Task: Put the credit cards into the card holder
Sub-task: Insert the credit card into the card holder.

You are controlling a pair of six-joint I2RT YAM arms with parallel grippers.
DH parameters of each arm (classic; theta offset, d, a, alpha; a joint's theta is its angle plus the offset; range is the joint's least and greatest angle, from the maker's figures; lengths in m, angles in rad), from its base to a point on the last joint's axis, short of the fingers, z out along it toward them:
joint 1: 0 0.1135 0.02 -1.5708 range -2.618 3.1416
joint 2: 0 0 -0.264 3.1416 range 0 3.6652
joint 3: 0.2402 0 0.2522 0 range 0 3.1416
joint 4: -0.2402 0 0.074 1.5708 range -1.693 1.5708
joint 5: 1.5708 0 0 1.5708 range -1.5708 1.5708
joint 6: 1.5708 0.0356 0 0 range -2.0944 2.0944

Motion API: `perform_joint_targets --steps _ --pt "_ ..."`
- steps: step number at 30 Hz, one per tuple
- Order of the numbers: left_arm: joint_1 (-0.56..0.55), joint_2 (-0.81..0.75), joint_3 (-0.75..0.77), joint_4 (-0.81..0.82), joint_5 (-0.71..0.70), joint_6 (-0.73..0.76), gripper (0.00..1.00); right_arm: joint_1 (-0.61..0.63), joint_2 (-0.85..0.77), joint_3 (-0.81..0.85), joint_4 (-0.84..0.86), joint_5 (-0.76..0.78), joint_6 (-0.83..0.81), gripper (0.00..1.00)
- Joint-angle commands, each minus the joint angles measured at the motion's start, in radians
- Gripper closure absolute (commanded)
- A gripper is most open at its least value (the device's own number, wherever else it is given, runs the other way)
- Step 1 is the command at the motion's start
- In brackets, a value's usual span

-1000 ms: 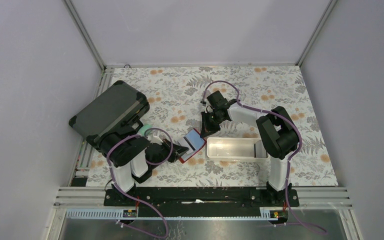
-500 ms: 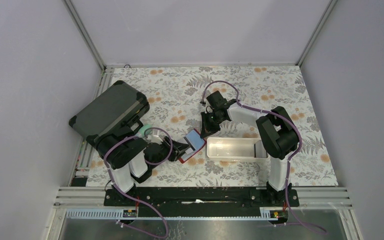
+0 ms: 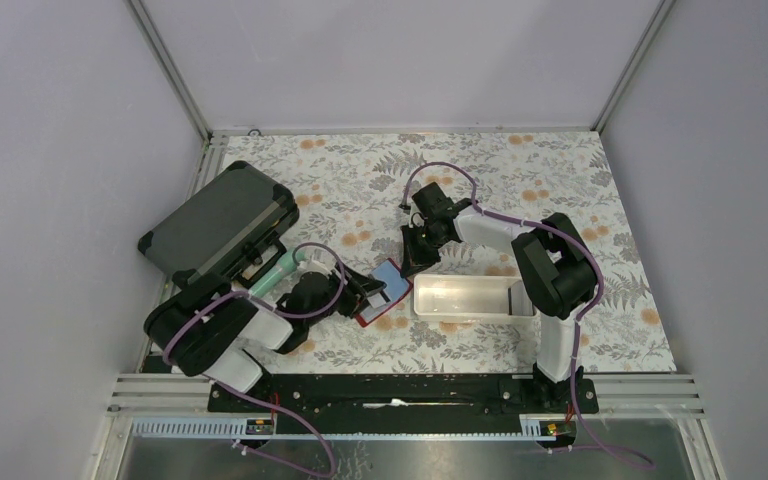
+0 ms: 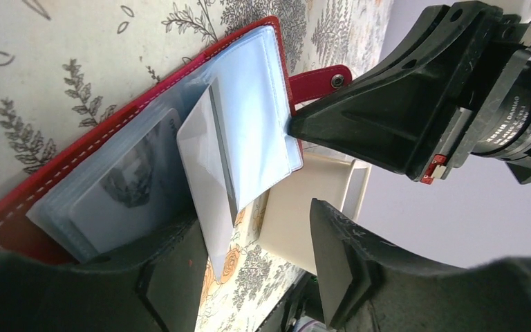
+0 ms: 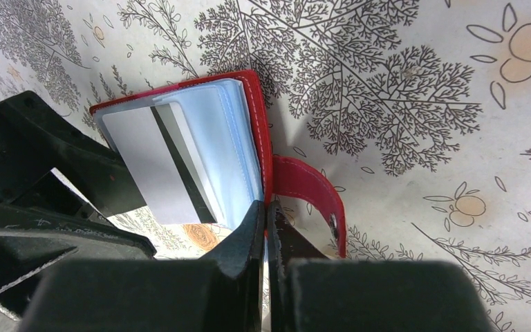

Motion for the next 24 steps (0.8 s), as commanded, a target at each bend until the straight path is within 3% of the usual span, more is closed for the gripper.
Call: perform_joint_targets --steps 1,17,24 --pt "-0.003 -0.071 0.044 -0.393 -0.042 0.110 0.42 0.020 -0.021 0.037 -0.043 -0.012 -0.016 1.00" --pt "-0.003 -0.231 0.176 -0.841 -0.083 0.221 0.30 0.021 -0.032 0.031 -0.052 0.004 -0.030 1.00" --pt "-0.003 -0.243 0.192 -0.884 -0.082 0.238 0.29 0.021 -0.034 0.027 -0.053 0.006 -0.033 1.00"
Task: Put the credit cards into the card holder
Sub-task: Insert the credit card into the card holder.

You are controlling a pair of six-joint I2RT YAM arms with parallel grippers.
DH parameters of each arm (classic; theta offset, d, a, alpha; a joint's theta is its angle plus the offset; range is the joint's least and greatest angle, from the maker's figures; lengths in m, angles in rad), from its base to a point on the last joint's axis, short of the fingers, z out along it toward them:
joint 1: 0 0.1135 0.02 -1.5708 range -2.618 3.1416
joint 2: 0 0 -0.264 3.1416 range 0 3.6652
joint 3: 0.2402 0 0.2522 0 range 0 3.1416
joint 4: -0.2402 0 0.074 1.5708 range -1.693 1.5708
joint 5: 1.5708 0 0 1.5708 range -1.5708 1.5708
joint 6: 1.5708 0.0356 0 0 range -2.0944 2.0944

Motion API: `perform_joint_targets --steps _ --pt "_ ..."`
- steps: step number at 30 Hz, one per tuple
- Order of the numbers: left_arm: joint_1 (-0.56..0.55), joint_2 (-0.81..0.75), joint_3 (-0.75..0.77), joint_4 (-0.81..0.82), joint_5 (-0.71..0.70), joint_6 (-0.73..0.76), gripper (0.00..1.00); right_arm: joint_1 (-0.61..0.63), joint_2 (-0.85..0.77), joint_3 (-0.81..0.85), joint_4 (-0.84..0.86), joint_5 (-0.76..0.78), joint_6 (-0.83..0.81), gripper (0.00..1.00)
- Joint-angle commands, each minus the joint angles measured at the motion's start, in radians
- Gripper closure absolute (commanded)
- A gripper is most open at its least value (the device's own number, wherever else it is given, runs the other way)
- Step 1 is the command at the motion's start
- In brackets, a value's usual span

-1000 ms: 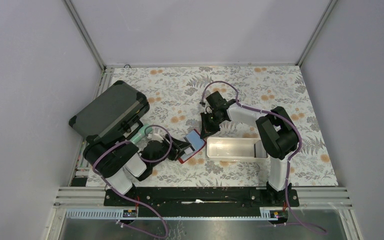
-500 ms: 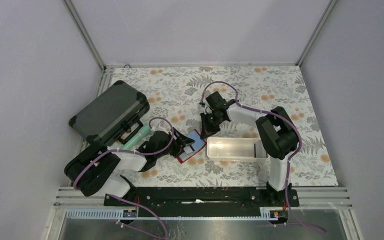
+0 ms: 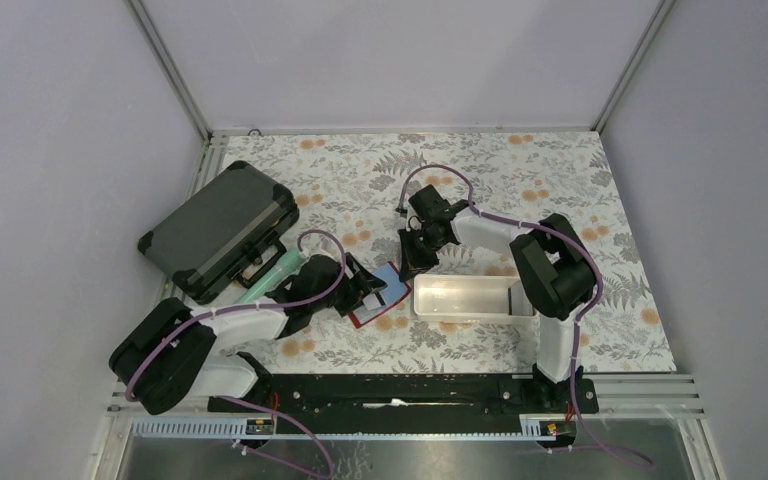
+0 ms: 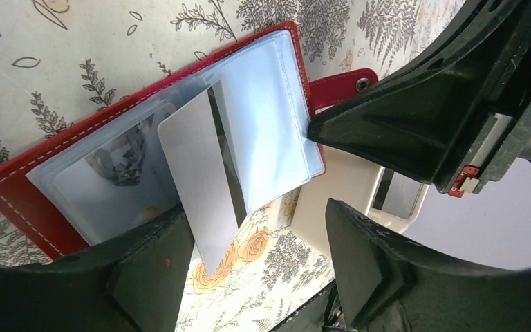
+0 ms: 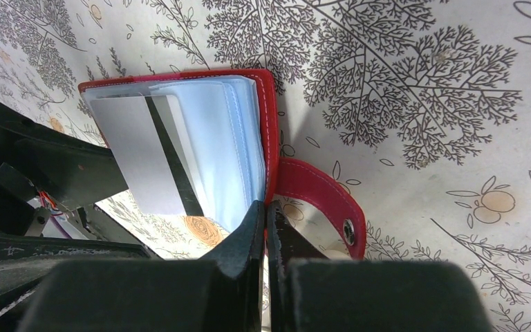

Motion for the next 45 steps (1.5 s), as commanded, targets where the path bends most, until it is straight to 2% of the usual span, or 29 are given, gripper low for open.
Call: perform_joint_targets --steps 1,6,11,16,20,25,31,40,45 --pt "0.002 0.024 -0.003 -0.205 -0.057 0.061 0.29 0.006 -0.033 0.025 -0.030 0.006 -0.023 1.00" --pt "0.002 0.027 0.024 -0.240 -0.062 0.091 0.31 0.005 -0.040 0.016 -0.031 0.012 -0.024 1.00" --pt "0.001 0.073 0.084 -0.279 -0.057 0.139 0.43 0.007 -0.039 0.016 -0.032 0.013 -0.026 1.00" --pt "0.000 0.105 0.128 -0.337 -0.054 0.185 0.49 0.007 -0.042 0.020 -0.032 0.012 -0.029 1.00" --pt "0.001 0.096 0.145 -0.387 -0.061 0.206 0.47 0.007 -0.040 0.023 -0.033 0.011 -0.030 1.00" --pt "0.002 0.054 0.204 -0.517 -0.122 0.257 0.37 0.007 -0.042 0.021 -0.033 0.013 -0.034 1.00" --pt "0.002 0.055 0.243 -0.581 -0.121 0.281 0.32 0.007 -0.049 0.014 -0.032 0.012 -0.034 1.00" --pt "0.002 0.051 0.219 -0.530 -0.087 0.252 0.33 0.007 -0.056 0.004 -0.031 0.016 -0.038 1.00" --pt "0.002 0.074 0.185 -0.452 -0.025 0.217 0.34 0.007 -0.057 0.004 -0.031 0.019 -0.038 1.00"
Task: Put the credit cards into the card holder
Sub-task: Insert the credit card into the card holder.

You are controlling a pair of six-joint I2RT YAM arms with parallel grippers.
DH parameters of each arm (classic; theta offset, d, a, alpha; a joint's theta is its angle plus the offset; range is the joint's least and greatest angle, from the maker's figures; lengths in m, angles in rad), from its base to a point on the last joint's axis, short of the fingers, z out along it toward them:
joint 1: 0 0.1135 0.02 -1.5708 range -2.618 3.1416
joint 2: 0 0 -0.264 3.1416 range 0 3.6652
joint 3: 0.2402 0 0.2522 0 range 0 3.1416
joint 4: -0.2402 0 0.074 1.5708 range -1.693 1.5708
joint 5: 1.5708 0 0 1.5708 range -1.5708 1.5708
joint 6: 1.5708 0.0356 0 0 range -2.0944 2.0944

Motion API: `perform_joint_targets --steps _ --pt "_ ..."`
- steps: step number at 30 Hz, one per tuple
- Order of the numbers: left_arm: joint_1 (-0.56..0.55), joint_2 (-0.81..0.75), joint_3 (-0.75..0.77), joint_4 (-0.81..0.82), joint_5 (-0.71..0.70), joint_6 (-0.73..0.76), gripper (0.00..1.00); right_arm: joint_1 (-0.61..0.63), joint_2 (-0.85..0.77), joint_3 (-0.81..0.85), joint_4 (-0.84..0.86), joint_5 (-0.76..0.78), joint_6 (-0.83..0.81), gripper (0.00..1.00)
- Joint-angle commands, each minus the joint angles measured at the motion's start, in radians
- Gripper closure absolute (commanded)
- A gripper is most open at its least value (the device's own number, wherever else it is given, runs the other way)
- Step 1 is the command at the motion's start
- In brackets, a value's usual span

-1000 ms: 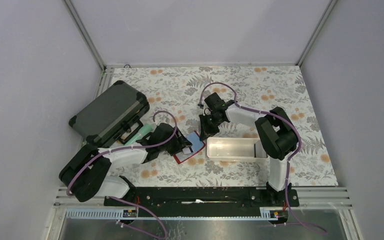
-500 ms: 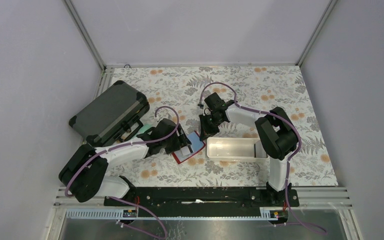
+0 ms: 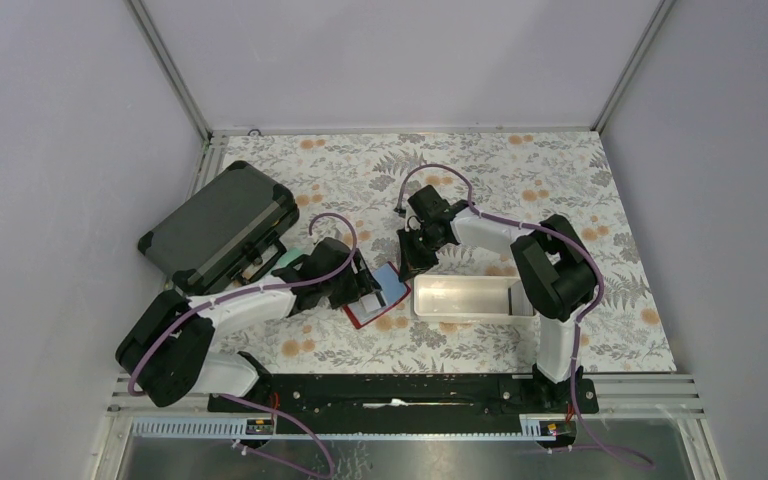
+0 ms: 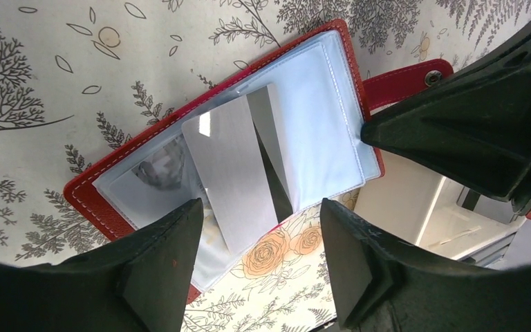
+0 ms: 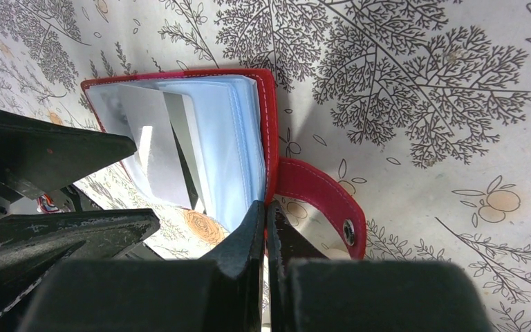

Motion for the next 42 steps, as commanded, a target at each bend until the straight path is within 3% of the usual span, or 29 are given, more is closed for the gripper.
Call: perform_joint_targets --steps 1,42 --pt "0.004 0.030 -0.053 -0.014 0.028 -0.018 0.34 0.002 -0.050 0.004 -0.030 0.018 -0.024 1.00" --pt "-0.027 0.144 0.046 0.117 0.106 -0.047 0.38 0.014 -0.038 0.002 -0.031 -0.005 -0.018 1.00"
